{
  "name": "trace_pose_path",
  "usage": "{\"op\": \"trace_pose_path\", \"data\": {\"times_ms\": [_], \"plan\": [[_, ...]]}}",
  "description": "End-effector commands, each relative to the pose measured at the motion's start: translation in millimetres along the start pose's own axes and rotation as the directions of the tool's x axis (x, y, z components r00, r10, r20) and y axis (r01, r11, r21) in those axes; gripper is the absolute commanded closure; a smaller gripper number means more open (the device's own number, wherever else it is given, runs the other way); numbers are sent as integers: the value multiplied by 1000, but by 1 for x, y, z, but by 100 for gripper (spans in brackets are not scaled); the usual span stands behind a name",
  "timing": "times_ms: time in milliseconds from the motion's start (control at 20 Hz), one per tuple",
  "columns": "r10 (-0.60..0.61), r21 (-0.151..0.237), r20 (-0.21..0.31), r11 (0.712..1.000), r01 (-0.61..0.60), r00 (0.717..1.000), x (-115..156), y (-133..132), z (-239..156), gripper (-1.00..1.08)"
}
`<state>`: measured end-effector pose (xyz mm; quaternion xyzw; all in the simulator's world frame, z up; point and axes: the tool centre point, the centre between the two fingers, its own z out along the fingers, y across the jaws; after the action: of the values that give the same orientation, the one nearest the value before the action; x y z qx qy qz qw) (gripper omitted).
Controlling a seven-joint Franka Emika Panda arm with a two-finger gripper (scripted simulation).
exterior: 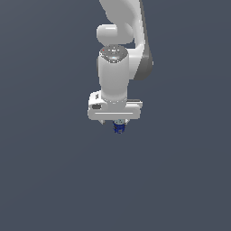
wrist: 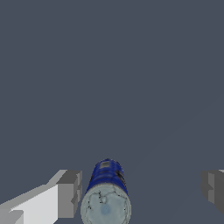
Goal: Pick up the object and move it to a goal position.
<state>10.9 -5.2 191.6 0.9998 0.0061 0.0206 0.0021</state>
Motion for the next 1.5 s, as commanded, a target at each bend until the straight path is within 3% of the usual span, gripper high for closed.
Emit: {"op": "trace_pose_path", "data": {"times_ms": [0, 500, 950, 1450], "plan": [[0, 0, 0, 1000, 0, 1000, 0, 0, 0, -92], [56, -25, -6, 998, -56, 998, -2, 44, 2, -92], [84, -23, -5, 996, -84, 996, -5, 38, 5, -92], [222, -16, 3, 975, -222, 975, -21, 22, 18, -92]]}}
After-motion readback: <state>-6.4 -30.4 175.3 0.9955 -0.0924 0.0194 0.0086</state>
